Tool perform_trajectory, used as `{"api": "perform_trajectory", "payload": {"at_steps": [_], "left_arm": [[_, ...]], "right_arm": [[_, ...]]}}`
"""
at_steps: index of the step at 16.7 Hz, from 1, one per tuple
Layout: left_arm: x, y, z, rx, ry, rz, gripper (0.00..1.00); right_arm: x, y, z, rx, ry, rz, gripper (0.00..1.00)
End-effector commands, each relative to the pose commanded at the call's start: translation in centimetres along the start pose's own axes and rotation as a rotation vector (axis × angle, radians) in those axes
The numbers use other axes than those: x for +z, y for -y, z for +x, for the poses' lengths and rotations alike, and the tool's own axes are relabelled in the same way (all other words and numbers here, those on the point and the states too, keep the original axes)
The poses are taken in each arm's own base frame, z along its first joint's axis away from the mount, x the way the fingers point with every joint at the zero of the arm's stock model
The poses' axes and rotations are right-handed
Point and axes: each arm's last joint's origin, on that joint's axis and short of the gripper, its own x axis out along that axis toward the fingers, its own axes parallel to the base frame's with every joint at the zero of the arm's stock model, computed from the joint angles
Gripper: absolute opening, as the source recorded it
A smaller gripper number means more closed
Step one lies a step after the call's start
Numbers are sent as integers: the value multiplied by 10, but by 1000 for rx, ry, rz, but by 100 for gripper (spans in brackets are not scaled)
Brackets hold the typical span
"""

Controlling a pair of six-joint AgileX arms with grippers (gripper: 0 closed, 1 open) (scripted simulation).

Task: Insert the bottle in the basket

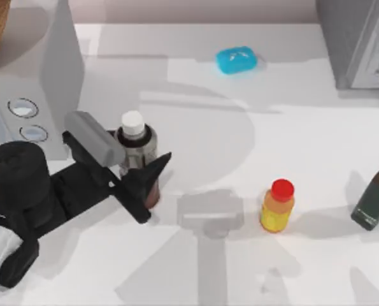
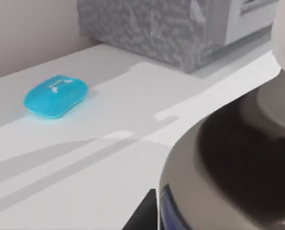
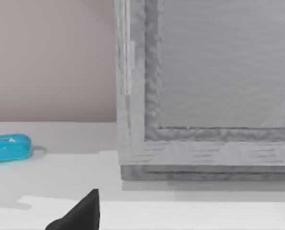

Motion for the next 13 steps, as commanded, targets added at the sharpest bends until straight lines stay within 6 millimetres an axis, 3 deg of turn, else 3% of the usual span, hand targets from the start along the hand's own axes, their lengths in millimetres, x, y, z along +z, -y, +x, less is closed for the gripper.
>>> {"api": "perform_trajectory", "payload": {"at_steps": [3,6,9,13], "left_arm": [[43,37,23,-20,-16,14,0],[91,76,22,-18,-46,22,0],[138,105,2,8,-53,33,0],[191,131,-42,63,-32,51,0]], "right_arm": [[0,0,0,0,0,0,100],[0,0,0,0,0,0,100],[0,0,0,0,0,0,100],[0,0,0,0,0,0,100]]}}
